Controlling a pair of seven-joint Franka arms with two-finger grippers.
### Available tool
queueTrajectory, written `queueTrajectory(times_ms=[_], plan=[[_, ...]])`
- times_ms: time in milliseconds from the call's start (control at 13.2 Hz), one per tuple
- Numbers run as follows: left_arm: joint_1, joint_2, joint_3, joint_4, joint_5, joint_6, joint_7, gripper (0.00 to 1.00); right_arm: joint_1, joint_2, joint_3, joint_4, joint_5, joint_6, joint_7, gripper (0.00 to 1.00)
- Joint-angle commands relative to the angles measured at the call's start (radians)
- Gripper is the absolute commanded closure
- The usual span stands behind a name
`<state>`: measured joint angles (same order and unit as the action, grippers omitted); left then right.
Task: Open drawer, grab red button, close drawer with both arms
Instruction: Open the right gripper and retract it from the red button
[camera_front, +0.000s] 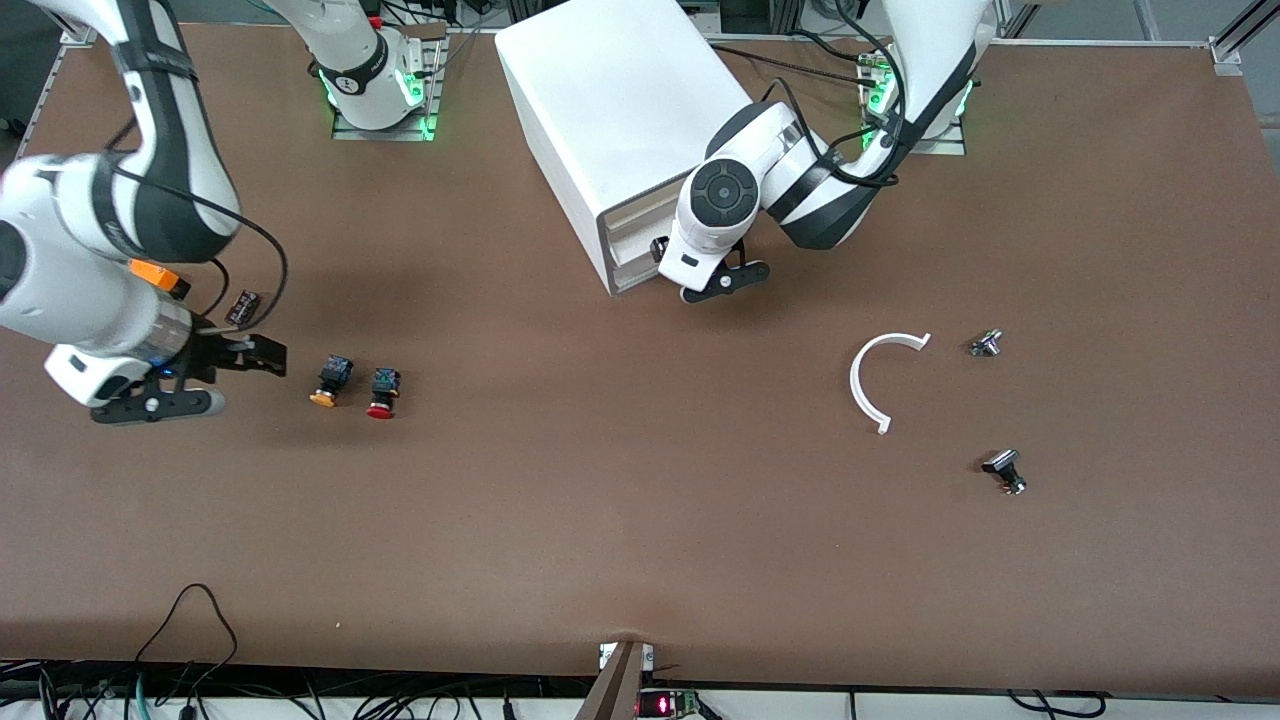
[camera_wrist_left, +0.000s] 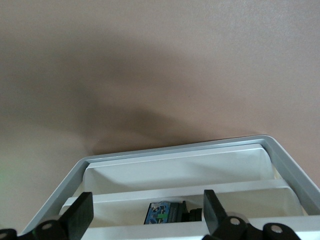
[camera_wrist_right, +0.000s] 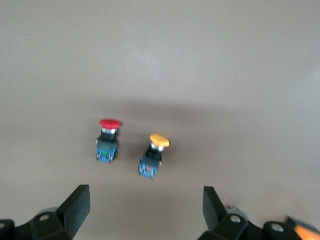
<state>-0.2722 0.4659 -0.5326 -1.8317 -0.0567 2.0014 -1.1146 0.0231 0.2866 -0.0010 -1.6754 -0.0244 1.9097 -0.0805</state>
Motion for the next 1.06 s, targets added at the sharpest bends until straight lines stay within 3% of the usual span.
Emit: queueTrajectory(times_ms=[0, 532, 987], plan=[[0.002, -0.027, -0.018, -0.031, -0.034, 0.007, -0.008, 0.03, -0.003, -0.015, -0.007, 0.121, 0.014, -0.17, -0.01, 0.0], [-0.015, -0.024, -0.021, -0.023, -0.063, 0.008, -0.02, 0.02, 0.0, -0.193, 0.001, 0.151, 0.003, -0.314, 0.002, 0.0], [-0.022, -0.024, -0.023, -0.021, -0.066, 0.002, -0.025, 0.02, -0.005, -0.21, 0.002, 0.149, 0.011, -0.316, 0.002, 0.0]])
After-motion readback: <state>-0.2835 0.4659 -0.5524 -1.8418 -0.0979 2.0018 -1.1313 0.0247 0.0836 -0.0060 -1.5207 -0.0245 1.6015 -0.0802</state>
